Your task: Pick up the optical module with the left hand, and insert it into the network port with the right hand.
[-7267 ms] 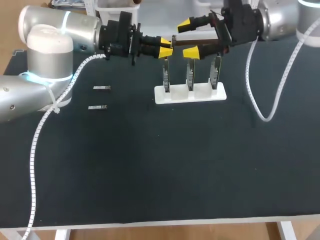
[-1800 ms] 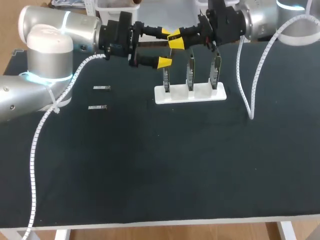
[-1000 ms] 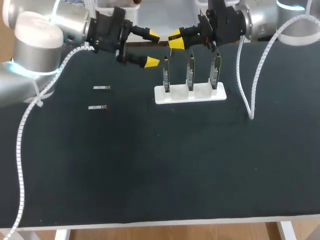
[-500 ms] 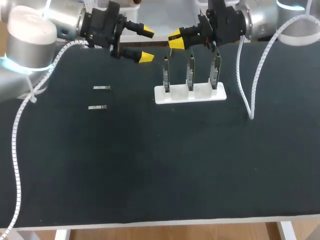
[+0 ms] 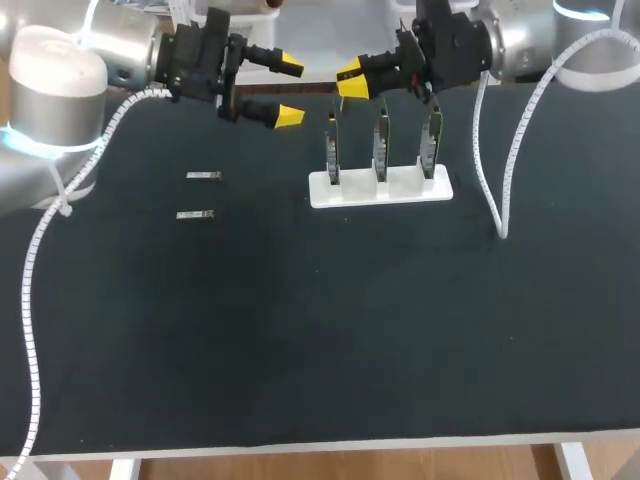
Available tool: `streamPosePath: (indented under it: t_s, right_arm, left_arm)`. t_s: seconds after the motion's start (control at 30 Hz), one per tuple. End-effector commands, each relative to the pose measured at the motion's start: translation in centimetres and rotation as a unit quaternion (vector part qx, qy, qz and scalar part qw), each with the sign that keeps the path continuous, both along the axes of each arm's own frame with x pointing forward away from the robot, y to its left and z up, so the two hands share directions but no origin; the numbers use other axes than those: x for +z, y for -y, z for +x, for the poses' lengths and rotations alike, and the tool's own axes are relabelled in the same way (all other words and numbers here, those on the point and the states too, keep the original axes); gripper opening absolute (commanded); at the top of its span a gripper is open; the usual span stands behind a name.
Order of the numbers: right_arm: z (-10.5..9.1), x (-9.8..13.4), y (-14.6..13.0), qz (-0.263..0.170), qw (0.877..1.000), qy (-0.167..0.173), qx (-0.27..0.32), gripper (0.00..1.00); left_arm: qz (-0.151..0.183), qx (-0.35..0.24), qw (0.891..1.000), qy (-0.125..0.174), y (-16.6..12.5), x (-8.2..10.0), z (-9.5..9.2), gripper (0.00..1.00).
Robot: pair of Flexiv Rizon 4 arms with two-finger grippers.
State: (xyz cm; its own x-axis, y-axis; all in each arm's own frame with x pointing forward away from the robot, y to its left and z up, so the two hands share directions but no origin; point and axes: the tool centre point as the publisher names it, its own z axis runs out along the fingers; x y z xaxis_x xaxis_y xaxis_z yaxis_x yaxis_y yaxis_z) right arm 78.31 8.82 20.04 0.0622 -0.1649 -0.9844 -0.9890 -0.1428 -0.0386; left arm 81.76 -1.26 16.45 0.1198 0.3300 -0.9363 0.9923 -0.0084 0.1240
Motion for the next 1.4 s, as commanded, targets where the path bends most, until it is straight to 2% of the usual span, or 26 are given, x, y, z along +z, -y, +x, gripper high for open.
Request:
streamPosePath:
  t_s: [0.03,0.53,0.57,0.63,0.77,0.97,1.4]
  right_arm:
    - [-0.1,0.0,0.0,0.000,1.000,0.001,-0.001,0.00]
    - [-0.1,0.0,0.0,0.000,1.000,0.001,-0.001,0.00]
    - [-0.1,0.0,-0.2,-0.017,1.000,0.010,0.002,0.00]
    - [-0.1,0.2,-0.6,-0.007,1.000,0.011,0.012,0.00]
    - [0.0,0.2,-1.4,-0.053,0.998,0.022,0.032,0.00]
    - [0.1,0.1,-1.6,-0.082,0.995,0.026,0.051,0.00]
    - [0.6,-0.6,-1.2,-0.079,0.996,0.013,0.046,0.00]
  left_arm:
    - [0.000,0.002,1.000,0.002,0.0,0.0,-0.2,1.00]
    - [0.000,0.002,1.000,0.002,0.0,0.0,-0.2,1.00]
    - [0.000,0.002,1.000,0.002,0.0,0.0,-0.2,1.00]
    - [0.000,0.002,1.000,0.002,0.0,0.0,-0.2,1.00]
    - [0.000,0.002,1.000,0.002,0.0,0.0,-0.2,1.00]
    - [0.000,0.002,1.000,0.002,0.0,0.0,-0.2,1.00]
    - [0.000,0.002,1.000,0.002,0.0,0.0,-0.2,1.00]
